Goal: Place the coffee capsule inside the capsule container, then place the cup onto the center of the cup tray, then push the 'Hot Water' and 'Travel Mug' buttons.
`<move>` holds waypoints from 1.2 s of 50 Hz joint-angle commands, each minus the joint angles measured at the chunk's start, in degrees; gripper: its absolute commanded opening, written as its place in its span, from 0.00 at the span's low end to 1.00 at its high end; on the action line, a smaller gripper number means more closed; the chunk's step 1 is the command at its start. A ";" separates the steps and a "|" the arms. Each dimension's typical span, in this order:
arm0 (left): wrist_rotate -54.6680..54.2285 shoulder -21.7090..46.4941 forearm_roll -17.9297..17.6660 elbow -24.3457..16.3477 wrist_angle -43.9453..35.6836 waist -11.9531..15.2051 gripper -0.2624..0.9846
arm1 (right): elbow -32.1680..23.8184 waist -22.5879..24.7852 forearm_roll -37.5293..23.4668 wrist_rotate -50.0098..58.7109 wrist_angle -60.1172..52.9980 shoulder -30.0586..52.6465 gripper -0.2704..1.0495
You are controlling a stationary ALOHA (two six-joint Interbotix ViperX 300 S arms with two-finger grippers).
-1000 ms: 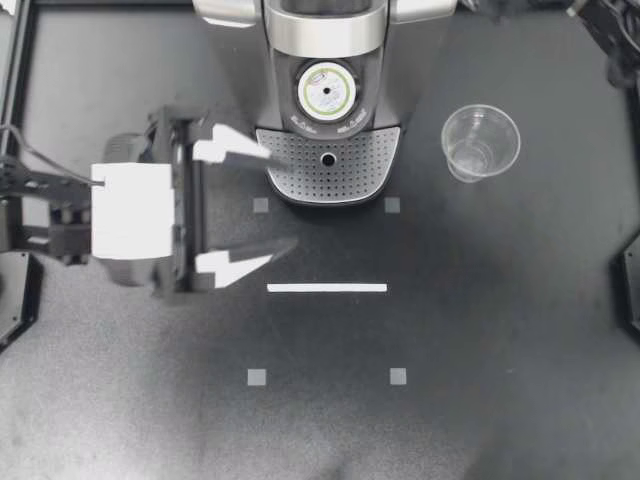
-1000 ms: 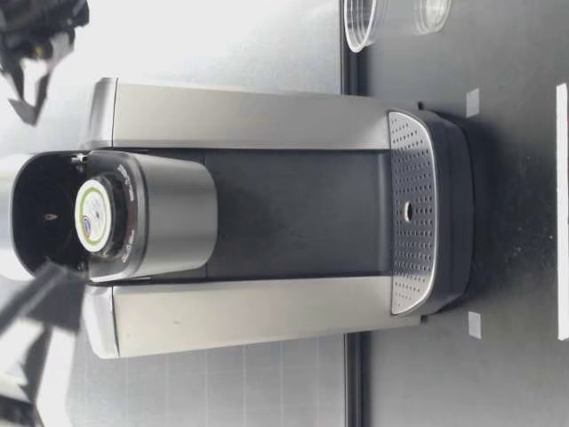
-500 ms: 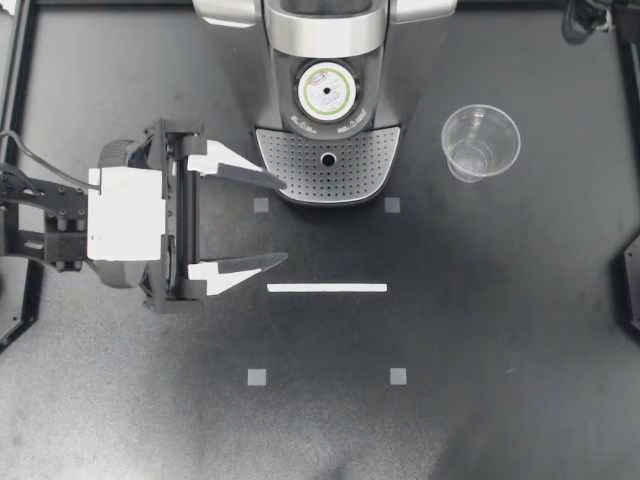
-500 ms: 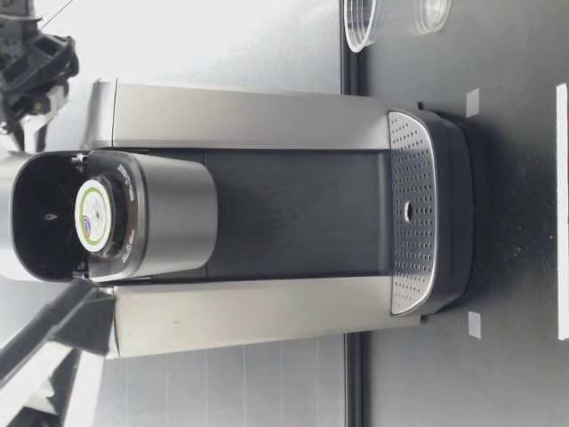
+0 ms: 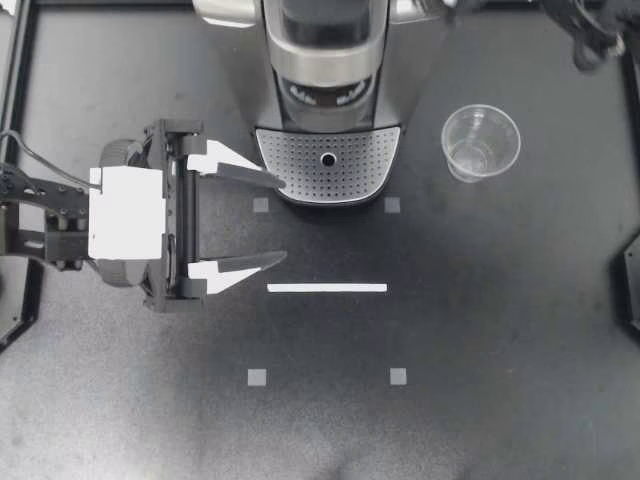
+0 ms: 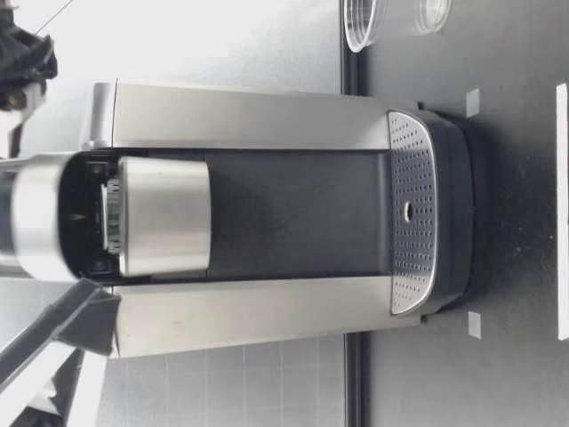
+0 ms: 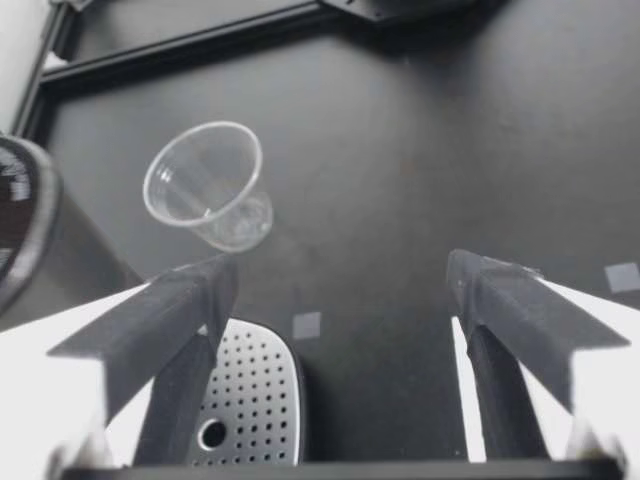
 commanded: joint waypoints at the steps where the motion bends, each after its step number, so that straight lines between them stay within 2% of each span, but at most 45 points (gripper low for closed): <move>1: -0.09 -0.97 0.18 -0.53 -0.35 0.18 0.85 | 0.70 2.46 -0.18 0.00 -0.88 -2.81 0.23; 11: -0.09 -0.53 0.09 -0.53 -0.44 0.18 0.85 | 3.52 4.83 0.00 1.23 -1.05 -4.57 0.23; 33: -1.23 0.26 -0.26 0.26 -1.85 0.18 0.85 | 7.12 9.14 0.00 3.16 -1.05 -3.08 0.23; 50: -1.32 0.44 -0.62 0.44 -2.02 0.18 0.85 | 9.40 9.76 0.00 5.36 -1.14 -4.13 0.23; 60: -1.41 0.70 -0.70 0.62 -2.37 0.18 0.85 | 12.39 9.23 1.85 6.33 -0.35 -9.76 0.23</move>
